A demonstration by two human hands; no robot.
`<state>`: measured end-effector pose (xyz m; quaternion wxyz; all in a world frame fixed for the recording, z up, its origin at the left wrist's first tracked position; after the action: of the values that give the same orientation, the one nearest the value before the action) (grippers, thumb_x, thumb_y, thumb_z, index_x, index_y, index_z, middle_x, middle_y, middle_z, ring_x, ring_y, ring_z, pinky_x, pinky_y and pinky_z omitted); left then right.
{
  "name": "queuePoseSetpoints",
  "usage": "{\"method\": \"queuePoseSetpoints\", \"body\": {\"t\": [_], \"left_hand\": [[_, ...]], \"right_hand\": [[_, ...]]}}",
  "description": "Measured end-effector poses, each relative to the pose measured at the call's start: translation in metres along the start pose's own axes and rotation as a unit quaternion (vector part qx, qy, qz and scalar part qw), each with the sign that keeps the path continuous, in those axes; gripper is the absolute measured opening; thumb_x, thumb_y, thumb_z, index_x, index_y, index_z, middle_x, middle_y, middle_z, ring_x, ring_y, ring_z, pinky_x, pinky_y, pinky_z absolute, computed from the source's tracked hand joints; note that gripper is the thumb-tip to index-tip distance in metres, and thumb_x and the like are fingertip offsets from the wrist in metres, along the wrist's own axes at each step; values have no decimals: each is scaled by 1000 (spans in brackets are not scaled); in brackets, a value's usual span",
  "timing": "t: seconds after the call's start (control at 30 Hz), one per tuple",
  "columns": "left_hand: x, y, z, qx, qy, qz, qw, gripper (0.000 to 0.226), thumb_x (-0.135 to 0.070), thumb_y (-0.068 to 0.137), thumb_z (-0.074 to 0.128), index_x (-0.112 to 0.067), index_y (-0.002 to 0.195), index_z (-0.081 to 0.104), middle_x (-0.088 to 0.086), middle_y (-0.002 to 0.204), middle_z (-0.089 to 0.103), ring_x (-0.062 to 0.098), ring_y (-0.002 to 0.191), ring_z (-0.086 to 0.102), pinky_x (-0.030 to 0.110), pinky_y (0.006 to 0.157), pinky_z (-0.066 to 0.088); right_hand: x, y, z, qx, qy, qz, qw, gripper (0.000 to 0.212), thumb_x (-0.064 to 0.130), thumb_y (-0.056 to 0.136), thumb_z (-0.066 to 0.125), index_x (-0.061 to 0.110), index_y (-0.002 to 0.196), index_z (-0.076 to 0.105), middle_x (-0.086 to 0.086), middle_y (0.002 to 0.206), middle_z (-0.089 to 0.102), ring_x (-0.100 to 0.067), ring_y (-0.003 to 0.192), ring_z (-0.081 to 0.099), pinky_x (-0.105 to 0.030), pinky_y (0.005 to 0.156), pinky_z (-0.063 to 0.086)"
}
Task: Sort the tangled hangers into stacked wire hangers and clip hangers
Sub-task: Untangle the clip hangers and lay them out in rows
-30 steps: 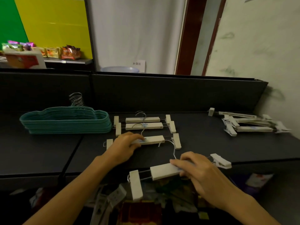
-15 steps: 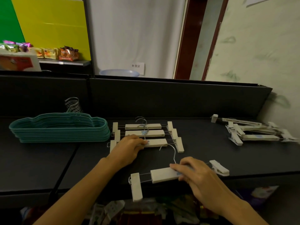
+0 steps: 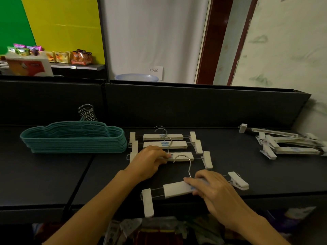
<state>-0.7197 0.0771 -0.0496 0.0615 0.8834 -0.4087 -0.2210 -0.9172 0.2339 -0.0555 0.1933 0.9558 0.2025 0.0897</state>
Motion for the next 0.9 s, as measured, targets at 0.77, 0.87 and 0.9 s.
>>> {"method": "queuePoseSetpoints", "body": {"t": [0.77,0.87,0.9], "left_hand": [[33,-45,-58,-100,-10,-46,994,26,-21,93,52,-26,117,60,-5,114,61,5,103,54,26,89,48],[38,-64,-67,-127,-2,-45,991,25,-18,93,53,-23,117,61,-3,113,63,10,107,56,33,92,49],[38,-68,-69,-130,1,-42,991,25,-18,93,53,-22,116,62,-2,113,63,12,107,56,34,92,49]], "right_hand": [[27,45,33,-46,1,66,997,45,15,89,59,26,132,50,-2,113,56,-17,105,53,-33,91,47],[31,59,41,-37,9,72,997,43,15,91,58,26,131,50,-3,115,56,-18,108,52,-37,94,46],[31,63,41,-42,15,73,996,40,17,91,58,25,130,53,-3,112,57,-19,107,53,-37,93,47]]}}
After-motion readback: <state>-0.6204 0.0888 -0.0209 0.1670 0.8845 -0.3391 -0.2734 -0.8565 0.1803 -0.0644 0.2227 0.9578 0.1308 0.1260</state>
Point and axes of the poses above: each hand's wrist, its own y-axis towards the middle knuckle, its own z-axis out of the palm, x = y × z, the point moved 1 cm from there along y, towards the middle knuckle
